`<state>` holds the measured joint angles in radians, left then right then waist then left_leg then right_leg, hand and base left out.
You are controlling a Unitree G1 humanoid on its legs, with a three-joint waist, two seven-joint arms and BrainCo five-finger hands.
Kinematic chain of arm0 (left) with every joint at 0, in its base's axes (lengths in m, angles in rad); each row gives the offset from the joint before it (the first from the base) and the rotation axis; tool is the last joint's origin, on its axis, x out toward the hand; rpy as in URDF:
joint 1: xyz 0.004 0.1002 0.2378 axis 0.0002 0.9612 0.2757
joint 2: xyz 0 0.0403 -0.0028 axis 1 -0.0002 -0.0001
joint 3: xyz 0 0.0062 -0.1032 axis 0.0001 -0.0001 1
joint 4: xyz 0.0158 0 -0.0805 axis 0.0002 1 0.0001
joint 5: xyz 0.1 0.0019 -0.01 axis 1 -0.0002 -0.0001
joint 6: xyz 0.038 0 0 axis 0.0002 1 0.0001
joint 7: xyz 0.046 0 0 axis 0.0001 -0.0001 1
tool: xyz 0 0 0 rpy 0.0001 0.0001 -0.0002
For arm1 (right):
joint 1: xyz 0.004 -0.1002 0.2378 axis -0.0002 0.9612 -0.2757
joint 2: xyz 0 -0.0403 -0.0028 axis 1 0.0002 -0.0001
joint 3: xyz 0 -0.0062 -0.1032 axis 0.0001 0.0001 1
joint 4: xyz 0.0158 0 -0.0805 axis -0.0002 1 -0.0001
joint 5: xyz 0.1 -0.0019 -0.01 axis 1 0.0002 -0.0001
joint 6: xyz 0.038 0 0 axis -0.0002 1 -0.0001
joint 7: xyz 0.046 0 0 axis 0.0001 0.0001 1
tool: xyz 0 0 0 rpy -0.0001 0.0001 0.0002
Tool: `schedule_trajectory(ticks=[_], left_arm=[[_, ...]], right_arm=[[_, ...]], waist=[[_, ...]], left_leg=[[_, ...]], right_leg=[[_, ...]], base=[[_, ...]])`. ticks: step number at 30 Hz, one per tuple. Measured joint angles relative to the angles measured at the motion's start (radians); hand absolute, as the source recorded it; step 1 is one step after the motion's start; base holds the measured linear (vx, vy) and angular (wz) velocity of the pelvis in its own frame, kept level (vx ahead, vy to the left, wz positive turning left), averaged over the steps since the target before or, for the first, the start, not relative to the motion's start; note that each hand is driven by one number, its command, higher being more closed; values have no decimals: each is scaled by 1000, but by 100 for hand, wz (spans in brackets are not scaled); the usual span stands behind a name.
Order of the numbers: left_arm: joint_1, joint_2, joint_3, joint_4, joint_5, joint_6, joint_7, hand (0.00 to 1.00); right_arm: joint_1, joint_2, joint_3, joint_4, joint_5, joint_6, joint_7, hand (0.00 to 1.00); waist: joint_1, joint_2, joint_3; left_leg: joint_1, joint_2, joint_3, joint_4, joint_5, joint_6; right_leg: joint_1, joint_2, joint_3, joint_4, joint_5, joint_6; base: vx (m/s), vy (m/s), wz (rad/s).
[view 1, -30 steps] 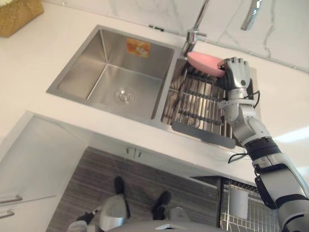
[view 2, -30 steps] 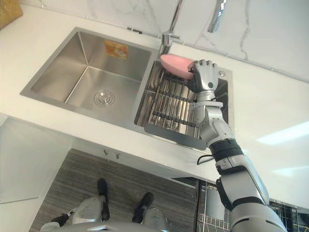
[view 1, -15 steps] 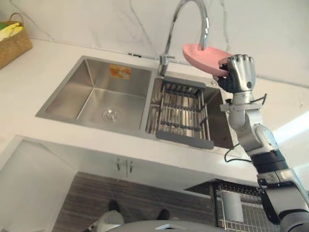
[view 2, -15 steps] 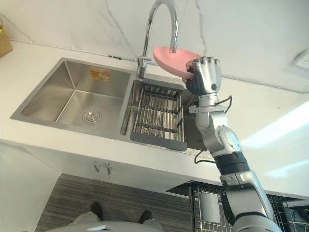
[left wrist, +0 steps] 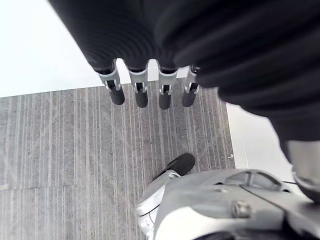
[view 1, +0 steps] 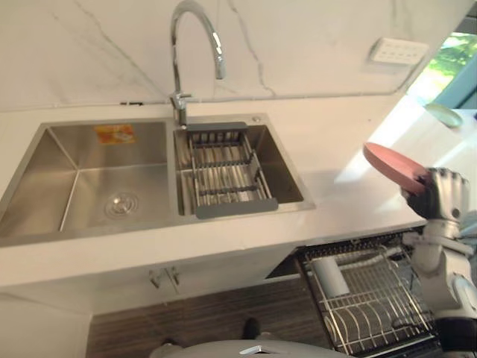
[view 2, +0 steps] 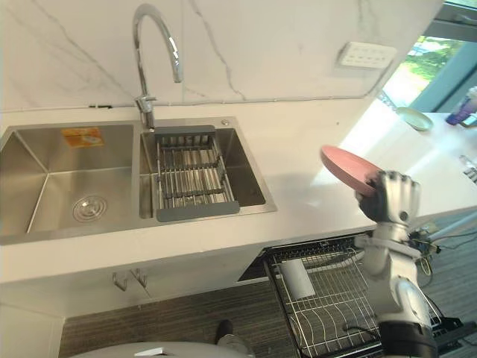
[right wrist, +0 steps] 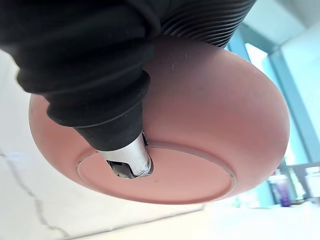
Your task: Walk over to the sink, pick up the cup, carry it to the dishwasher, place the cup inside the dishwasher, then close the dishwasher door
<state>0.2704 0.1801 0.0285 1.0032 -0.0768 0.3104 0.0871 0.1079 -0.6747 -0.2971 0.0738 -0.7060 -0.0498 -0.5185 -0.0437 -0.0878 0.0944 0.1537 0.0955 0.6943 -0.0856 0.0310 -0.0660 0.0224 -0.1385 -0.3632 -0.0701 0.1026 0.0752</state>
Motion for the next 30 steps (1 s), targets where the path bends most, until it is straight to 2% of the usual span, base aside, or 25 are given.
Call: schedule_trajectory(ticks=[5,7,11,14,18,21,23,25,28,30], left_arm=[[2,-4,-4,-2,-28,9,13,0],[0,-4,-9,-3,-54,15,22,0],[-2,-1,-8,-9,-97,41,42,0],[-3,-1,1,-11,-117,42,42,0],[-5,-8,9,-26,-118,44,41,0],[-24,-10,13,-51,-118,45,42,0],[-48,-11,19,-52,-129,45,43,0],[-77,-11,20,-59,-141,46,44,0],[-96,-13,19,-73,-155,50,44,0],[-110,-20,18,-79,-157,50,42,0]], right_arm=[[82,9,-80,38,14,-54,-73,100],[92,49,-105,60,14,-78,-89,100],[129,135,-118,111,28,-90,-116,100],[133,182,-119,178,31,-90,-131,100],[114,262,-120,268,83,-36,-186,100],[67,314,-141,274,114,-4,-211,100],[21,319,-140,295,125,18,-216,100],[-27,321,-136,333,161,50,-217,100],[-96,321,-135,436,217,77,-227,100],[-145,320,-135,511,270,83,-248,100]], waist=[[-31,5,-12],[-42,1,-14],[-48,-2,-17],[-50,0,-16],[-43,15,2],[-38,26,50],[-38,28,92],[-25,45,133],[-10,57,165],[-4,79,203]], left_leg=[[7,-5,56,0,-15,-5],[11,-6,79,0,-19,-8],[27,-6,109,2,-30,-15],[26,-9,113,6,-35,-14],[22,-17,113,7,-44,-8],[-11,-11,114,57,-68,0],[-43,1,113,112,-93,8],[-86,17,104,167,-117,14],[-117,28,94,204,-132,22],[-135,34,69,231,-145,24]], right_leg=[[-34,-12,8,20,0,0],[-48,-12,23,30,0,0],[-57,-17,22,45,-1,2],[-61,-20,21,48,-3,5],[-70,-31,17,58,-6,8],[-94,-48,-1,70,-8,11],[-111,-53,-7,80,1,9],[-133,-54,-7,84,27,9],[-150,-55,-9,85,35,8],[-155,-60,-17,91,35,8]], base=[[3,38,-33],[7,23,-35],[16,21,-23],[17,19,-1],[23,43,1],[6,44,-2],[-3,17,0],[0,0,0],[-5,41,3],[-26,73,14]])
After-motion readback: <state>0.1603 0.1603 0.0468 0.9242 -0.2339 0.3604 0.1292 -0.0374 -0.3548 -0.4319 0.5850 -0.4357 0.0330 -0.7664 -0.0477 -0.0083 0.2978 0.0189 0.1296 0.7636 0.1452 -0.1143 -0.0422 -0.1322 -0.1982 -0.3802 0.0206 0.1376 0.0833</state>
